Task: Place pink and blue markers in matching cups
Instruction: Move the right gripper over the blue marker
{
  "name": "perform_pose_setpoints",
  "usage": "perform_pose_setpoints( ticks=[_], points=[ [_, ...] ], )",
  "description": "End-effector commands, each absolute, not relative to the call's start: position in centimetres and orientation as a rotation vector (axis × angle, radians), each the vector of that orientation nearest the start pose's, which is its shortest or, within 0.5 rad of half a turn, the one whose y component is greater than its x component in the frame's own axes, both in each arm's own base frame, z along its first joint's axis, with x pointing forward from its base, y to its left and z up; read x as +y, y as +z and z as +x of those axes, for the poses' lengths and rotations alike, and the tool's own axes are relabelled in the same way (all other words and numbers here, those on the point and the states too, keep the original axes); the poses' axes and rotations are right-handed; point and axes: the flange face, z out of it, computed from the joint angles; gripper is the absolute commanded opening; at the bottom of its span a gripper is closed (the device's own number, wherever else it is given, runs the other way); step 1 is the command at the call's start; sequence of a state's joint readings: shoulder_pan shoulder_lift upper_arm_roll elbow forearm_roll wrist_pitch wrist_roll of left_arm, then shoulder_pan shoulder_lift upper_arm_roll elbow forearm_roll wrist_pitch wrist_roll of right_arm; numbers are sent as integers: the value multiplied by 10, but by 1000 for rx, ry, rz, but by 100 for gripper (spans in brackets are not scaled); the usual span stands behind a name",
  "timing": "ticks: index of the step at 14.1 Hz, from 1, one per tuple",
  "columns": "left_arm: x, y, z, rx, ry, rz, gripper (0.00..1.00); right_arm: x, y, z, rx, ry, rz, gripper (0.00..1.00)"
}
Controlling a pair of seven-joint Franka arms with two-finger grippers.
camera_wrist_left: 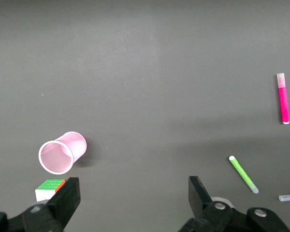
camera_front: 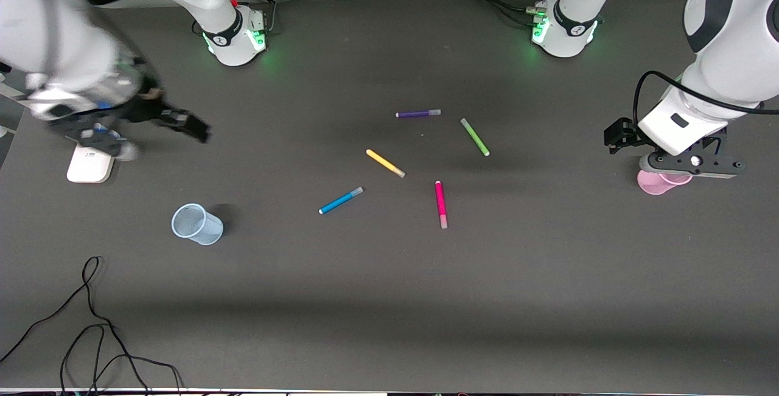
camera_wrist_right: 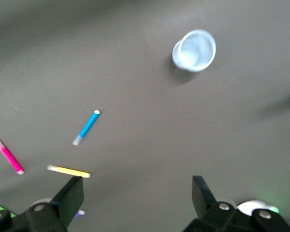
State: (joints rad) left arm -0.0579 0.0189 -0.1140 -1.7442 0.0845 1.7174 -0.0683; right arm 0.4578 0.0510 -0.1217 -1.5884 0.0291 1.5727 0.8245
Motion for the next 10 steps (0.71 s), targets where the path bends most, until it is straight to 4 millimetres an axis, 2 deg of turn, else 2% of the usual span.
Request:
perform_pose_setpoints(
  ticks=[1, 4, 7, 10],
  points=[
    [-85, 549, 558, 192, 69, -3055, 100, 251, 561, 532, 1003, 82, -3016, 100],
    [-84, 550, 559, 192, 62, -3055, 100, 311, 532, 524, 1249, 46, -2926, 100],
    [-83, 549, 559, 189, 63, -3057, 100, 342, 509, 521, 1421, 38, -2837, 100],
    [-91, 549, 559, 209, 48, -3057, 100, 361, 489, 525, 1536, 59, -2736, 100]
  ],
)
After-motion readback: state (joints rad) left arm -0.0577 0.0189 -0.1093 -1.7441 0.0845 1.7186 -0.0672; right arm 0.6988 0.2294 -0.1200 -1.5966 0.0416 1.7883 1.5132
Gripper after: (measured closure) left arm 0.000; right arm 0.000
